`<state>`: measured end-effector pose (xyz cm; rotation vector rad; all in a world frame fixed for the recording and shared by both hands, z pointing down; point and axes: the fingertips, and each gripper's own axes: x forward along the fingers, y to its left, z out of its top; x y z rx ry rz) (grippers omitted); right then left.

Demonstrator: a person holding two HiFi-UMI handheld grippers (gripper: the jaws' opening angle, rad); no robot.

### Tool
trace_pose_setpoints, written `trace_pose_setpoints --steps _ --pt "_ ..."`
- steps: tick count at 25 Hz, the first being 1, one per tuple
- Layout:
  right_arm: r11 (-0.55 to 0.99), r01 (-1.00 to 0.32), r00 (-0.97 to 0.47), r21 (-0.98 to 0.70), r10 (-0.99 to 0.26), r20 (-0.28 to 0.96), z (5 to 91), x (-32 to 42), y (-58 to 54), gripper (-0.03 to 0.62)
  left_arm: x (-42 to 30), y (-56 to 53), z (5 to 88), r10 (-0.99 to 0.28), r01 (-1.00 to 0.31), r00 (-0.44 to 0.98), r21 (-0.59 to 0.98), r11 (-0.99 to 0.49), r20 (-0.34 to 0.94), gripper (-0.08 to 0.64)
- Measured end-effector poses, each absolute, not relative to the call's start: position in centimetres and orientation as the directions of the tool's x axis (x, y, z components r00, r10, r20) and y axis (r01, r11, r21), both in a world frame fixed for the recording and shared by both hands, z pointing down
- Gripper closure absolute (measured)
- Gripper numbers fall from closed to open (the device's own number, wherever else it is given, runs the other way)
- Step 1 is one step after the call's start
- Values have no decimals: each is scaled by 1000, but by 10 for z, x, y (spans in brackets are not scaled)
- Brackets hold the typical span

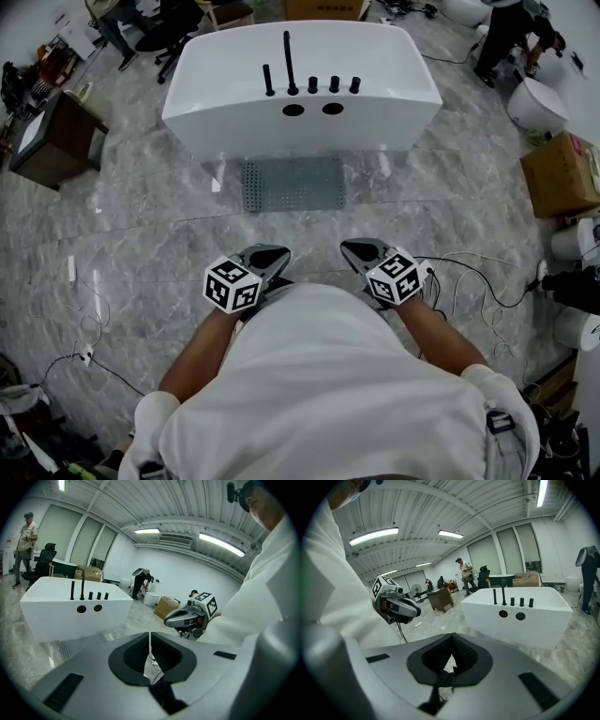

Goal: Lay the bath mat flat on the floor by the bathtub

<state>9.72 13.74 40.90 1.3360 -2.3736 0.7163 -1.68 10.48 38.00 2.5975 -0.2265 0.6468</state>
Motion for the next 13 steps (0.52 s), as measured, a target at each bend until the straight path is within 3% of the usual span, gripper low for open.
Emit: trace_pose_setpoints --steps 13 --pt "423 -857 -515 -294 -688 511 421 96 117 584 -9 84 383 -22 -239 860 364 -900 509 533"
